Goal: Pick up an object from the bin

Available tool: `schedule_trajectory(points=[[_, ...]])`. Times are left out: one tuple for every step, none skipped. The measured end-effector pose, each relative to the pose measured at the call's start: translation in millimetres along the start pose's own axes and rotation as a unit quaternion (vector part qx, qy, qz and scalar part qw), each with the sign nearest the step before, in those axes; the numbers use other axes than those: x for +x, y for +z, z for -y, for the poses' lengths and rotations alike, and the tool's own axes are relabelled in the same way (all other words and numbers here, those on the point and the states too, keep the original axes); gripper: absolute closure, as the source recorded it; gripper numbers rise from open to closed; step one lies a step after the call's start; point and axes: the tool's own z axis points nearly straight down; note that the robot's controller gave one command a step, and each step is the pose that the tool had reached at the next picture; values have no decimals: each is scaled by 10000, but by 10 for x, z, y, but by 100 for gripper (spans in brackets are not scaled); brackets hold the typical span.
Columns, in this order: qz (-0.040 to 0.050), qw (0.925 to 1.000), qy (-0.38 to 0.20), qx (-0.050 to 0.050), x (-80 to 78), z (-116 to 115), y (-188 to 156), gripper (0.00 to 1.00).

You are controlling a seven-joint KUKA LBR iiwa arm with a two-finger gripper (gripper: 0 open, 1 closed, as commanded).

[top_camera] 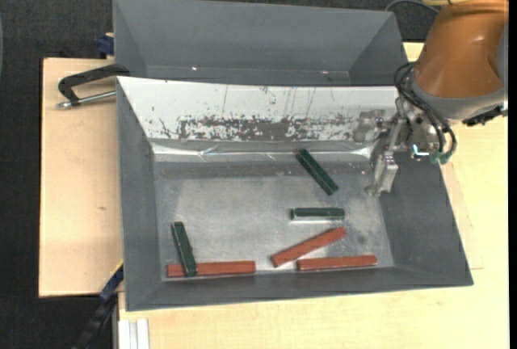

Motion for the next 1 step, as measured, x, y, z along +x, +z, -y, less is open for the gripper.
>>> schedule_trajectory(points=[[42,10000,-6,6,-17,-3,-46,0]])
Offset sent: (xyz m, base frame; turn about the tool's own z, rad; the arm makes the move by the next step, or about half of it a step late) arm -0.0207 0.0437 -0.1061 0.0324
